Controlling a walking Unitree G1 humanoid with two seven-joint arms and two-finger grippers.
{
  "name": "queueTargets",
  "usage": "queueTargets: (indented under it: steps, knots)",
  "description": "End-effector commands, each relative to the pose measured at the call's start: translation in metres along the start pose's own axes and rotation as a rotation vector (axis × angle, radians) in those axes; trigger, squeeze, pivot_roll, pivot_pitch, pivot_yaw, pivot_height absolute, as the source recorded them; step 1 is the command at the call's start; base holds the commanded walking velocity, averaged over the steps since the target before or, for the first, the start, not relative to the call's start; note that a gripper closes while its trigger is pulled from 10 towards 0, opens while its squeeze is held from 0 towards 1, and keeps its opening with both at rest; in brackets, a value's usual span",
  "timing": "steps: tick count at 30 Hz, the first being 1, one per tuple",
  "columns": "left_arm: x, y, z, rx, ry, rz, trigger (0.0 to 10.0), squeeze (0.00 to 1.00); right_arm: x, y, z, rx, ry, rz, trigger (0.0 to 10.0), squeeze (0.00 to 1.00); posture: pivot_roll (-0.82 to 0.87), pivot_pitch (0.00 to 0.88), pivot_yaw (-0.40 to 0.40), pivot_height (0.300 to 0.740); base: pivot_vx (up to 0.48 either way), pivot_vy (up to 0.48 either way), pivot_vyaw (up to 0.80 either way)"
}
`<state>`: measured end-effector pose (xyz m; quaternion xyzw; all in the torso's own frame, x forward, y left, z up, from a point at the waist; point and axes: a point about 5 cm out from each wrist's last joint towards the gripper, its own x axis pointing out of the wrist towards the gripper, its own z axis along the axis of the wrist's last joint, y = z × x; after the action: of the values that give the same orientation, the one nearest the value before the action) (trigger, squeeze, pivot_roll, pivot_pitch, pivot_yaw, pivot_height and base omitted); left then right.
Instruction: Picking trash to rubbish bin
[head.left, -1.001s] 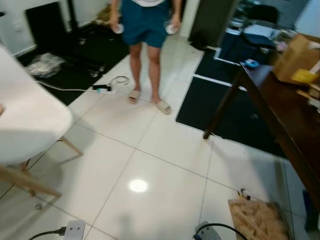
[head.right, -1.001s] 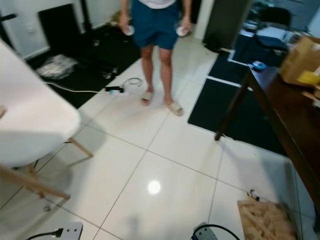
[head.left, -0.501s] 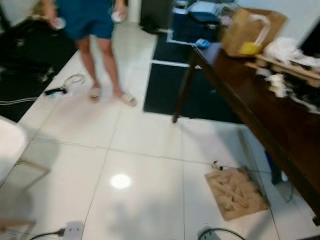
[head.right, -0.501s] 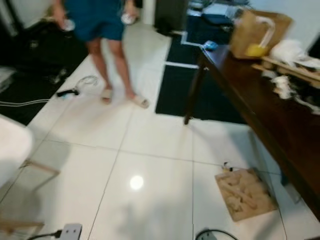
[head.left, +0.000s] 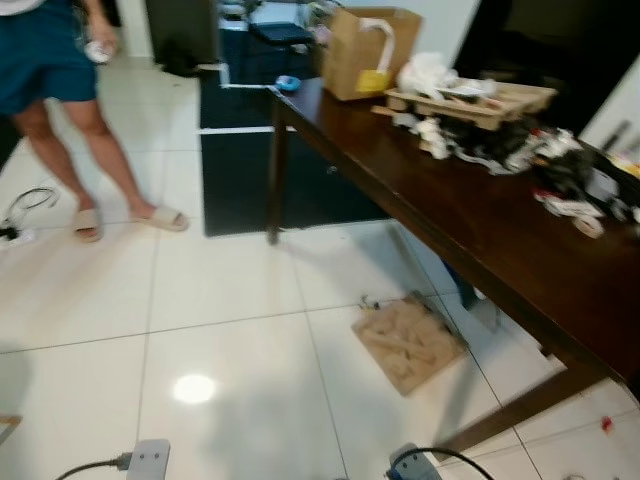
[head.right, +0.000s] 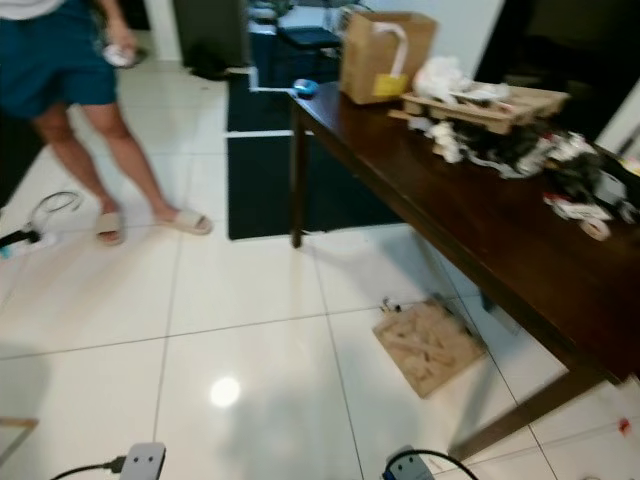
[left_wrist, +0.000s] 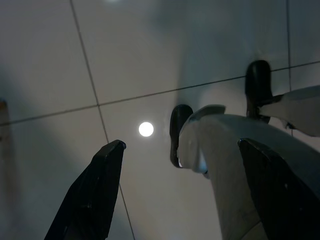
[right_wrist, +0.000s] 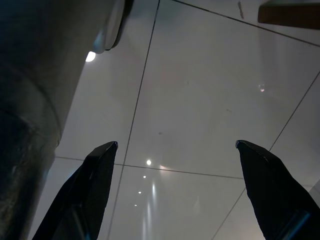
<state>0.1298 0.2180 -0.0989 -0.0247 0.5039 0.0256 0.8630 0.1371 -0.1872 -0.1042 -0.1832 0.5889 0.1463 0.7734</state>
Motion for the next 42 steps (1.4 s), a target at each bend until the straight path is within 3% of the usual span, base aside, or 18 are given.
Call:
queueTargets:
  steps: [1, 24, 36, 42]
  knots:
    - [-0.002, 0.000, -0.010, 0.000, 0.035, -0.003, 10.0, 0.00, 0.000, 0.004, -0.003, 0.005, 0.010, 0.018, 10.0, 0.00, 0.20, 0.092, -0.038, 0.740, 0.000, 0.000, -0.77]
    - [-0.002, -0.001, -0.011, 0.007, 0.040, -0.004, 10.0, 0.00, 0.000, 0.003, -0.006, 0.004, 0.012, 0.013, 10.0, 0.00, 0.20, 0.088, -0.039, 0.740, 0.000, 0.000, -0.77]
    - [-0.002, 0.000, -0.010, 0.011, 0.031, 0.012, 10.0, 0.00, -0.001, -0.004, 0.013, 0.123, -0.078, -0.006, 10.0, 0.00, 0.20, 0.092, -0.040, 0.740, 0.000, 0.000, -0.78]
    - [-0.004, 0.016, -0.008, -0.140, 0.000, 0.104, 10.0, 0.00, -0.004, -0.009, 0.040, 0.221, -0.204, 0.022, 10.0, 0.00, 0.20, 0.094, -0.040, 0.740, 0.000, 0.000, 0.00]
